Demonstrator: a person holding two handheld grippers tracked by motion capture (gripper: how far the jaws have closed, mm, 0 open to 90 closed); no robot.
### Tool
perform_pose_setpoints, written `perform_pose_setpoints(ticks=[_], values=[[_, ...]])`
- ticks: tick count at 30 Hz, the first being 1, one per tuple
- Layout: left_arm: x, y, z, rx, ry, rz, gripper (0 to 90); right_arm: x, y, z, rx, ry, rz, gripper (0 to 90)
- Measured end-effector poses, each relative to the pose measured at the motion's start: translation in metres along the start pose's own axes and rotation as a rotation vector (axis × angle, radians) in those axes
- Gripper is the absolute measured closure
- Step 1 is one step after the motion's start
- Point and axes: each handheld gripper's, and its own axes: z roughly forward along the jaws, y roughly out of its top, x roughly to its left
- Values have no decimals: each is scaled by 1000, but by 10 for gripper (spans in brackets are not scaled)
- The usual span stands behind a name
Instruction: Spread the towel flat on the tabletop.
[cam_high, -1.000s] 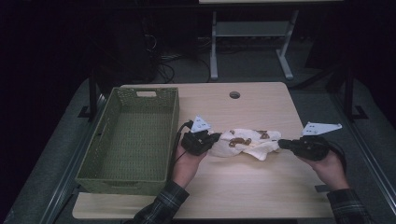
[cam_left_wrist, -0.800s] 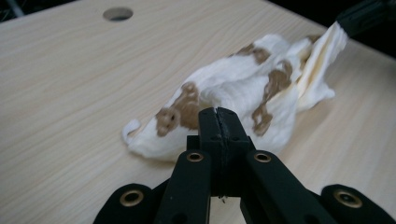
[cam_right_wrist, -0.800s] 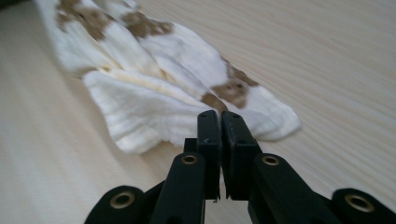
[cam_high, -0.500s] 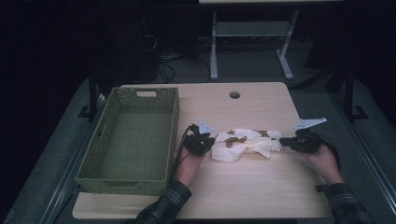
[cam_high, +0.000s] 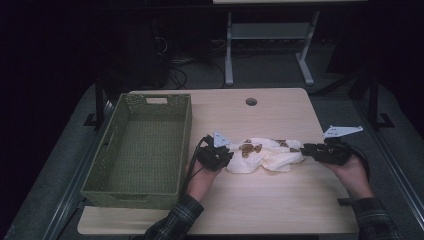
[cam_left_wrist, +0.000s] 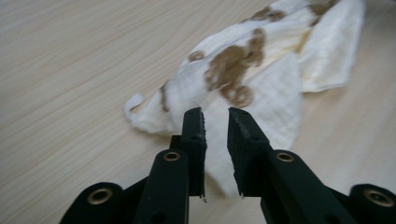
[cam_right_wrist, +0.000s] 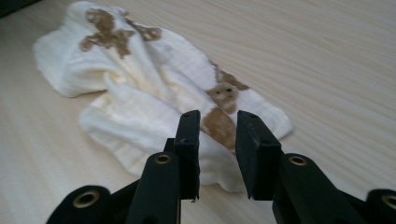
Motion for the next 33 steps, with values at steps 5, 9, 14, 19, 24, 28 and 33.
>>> perform_pose_setpoints(ticks=[5, 9, 14, 19, 24, 28, 33], values=[[-12, -4, -1, 35, -47, 52, 720, 19, 1, -7, 4, 37, -38, 724], [-14, -10, 4, 59, -66, 57, 714, 36, -3, -5, 30, 91, -61, 762], [-15, -16, 16, 92, -78, 66, 701, 52, -13, 11, 125, 135, -88, 770], [-13, -18, 25, 114, -75, 65, 696, 52, -13, 25, 169, 127, -100, 755], [-12, -19, 27, 111, -81, 59, 687, 45, -12, 34, 171, 118, -99, 730], [-11, -19, 27, 109, -79, 55, 674, 40, -12, 38, 169, 117, -83, 704], [-11, -19, 27, 111, -85, 54, 656, 40, -15, 41, 176, 97, -95, 764]])
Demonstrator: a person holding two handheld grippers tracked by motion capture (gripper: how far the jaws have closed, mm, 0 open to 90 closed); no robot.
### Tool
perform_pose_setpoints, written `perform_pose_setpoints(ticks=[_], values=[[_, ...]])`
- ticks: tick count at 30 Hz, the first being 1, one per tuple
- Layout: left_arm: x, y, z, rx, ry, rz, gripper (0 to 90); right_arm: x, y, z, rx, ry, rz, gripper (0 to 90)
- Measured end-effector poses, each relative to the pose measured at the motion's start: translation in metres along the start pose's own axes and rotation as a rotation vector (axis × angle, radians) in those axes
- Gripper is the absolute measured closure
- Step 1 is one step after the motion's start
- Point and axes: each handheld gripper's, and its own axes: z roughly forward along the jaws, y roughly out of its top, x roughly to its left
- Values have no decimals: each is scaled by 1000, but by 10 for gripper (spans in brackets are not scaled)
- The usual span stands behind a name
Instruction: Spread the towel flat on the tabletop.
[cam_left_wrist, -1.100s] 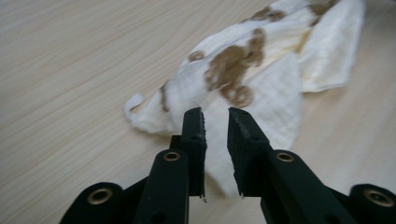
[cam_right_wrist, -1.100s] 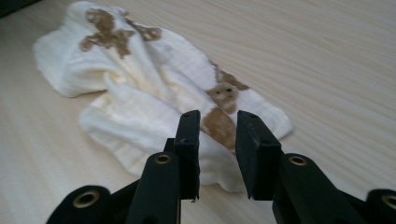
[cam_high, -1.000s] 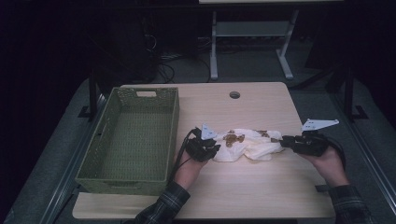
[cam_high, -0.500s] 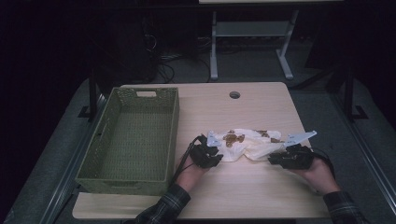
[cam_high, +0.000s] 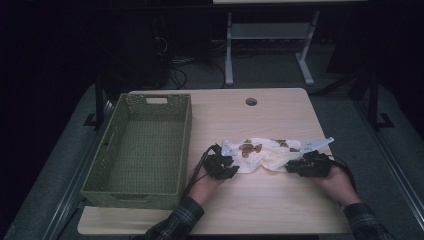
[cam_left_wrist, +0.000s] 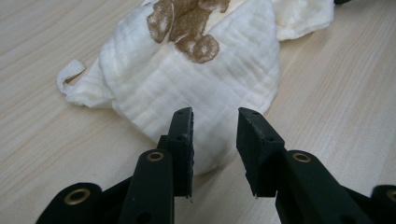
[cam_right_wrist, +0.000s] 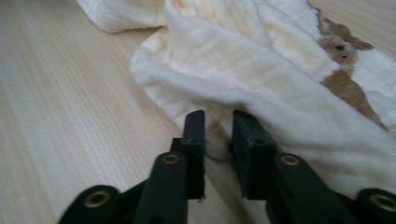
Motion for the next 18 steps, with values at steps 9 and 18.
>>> perform_pose_setpoints(ticks=[9, 18], values=[[-2, -3, 9, 57, -4, 11, 614, 2, -2, -1, 0, -35, -7, 857], [5, -1, 4, 41, 19, -4, 851, 0, -3, -9, -5, -7, 22, 860]])
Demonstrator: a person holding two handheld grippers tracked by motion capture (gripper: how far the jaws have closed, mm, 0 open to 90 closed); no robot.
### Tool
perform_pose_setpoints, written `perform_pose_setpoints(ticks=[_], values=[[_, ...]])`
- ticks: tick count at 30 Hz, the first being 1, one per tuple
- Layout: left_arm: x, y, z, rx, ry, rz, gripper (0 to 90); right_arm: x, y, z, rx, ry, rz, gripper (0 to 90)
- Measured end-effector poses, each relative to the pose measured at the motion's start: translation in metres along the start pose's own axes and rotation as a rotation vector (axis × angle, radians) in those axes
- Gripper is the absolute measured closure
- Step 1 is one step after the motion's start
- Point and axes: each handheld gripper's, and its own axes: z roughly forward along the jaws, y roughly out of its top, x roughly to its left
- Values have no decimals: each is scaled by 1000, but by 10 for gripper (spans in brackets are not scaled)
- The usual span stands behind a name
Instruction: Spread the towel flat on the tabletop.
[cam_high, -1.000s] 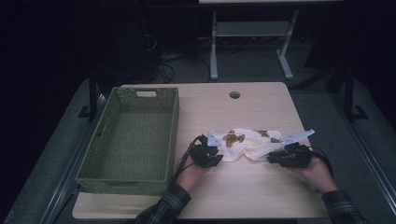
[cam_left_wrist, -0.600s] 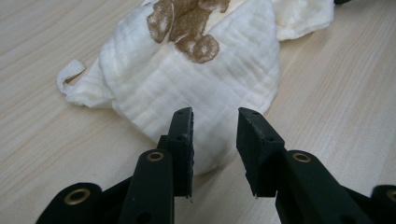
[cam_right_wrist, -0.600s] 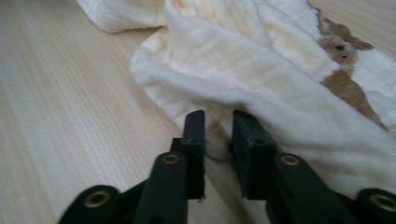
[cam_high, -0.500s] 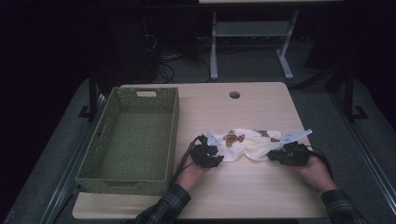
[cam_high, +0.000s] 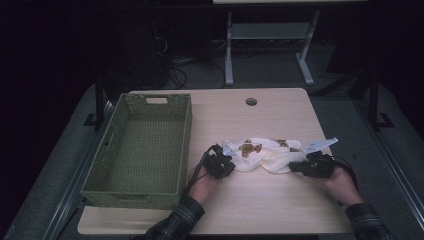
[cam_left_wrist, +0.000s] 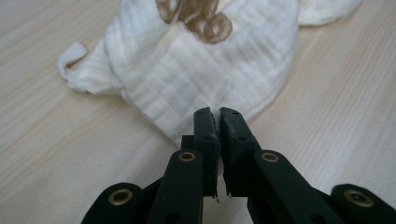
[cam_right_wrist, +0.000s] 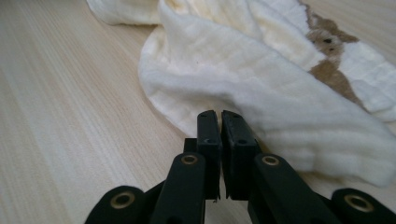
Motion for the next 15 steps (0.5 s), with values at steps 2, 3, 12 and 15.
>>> perform_pose_setpoints(ticks=[2, 3, 12, 15], values=[[0, 1, -6, -31, -3, -16, 854, 0, 0, -6, -16, 0, 3, 859], [1, 2, -11, -49, -3, -21, 854, 0, 0, -8, -22, 0, 4, 859], [-3, 4, -38, -141, 1, -81, 856, -4, -11, -39, -98, -30, 16, 857], [-9, 4, -45, -155, -4, -91, 856, -5, -18, -46, -109, -33, 26, 857]])
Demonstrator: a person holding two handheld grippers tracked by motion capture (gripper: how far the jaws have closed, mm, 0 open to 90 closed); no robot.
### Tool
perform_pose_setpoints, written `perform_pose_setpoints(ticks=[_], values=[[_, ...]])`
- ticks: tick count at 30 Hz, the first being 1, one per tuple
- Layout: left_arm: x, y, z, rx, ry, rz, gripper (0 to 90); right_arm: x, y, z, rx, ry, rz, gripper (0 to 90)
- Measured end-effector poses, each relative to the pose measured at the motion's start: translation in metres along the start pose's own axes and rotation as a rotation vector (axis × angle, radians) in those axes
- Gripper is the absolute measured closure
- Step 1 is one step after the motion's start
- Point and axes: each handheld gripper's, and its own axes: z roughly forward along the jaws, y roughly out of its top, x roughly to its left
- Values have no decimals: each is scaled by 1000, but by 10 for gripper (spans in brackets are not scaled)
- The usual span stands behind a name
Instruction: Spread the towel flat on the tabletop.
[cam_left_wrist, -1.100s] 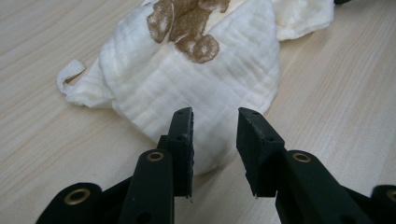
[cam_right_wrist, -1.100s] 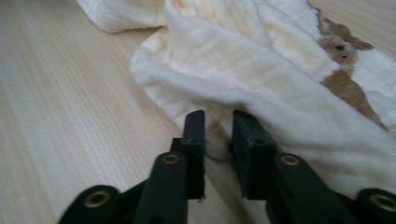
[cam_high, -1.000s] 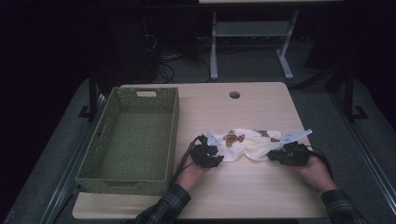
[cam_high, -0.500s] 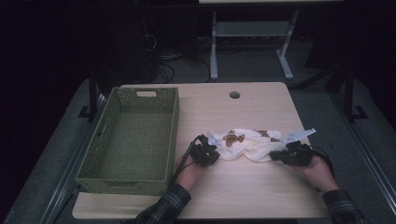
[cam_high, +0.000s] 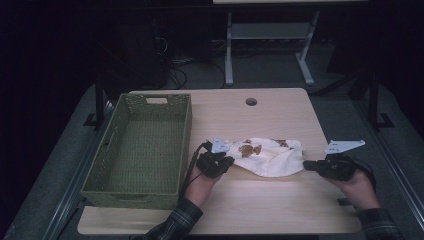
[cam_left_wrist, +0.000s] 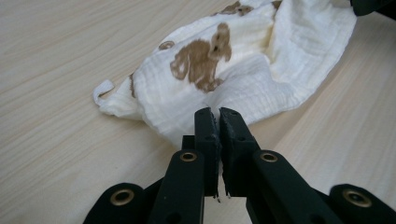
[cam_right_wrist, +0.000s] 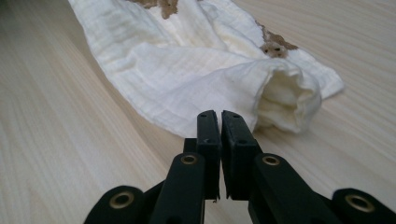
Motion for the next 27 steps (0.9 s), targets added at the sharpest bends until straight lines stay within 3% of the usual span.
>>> perform_pose_setpoints(ticks=[15, 23, 27], values=[[-29, -26, -25, 23, -68, -9, 856, 17, -29, -24, -1, 26, 1, 857], [-43, -42, -34, 69, -85, 10, 855, 30, -42, -31, 16, 55, 1, 855], [-48, -51, -36, 102, -109, -4, 853, 36, -48, -31, 33, 74, -4, 855]])
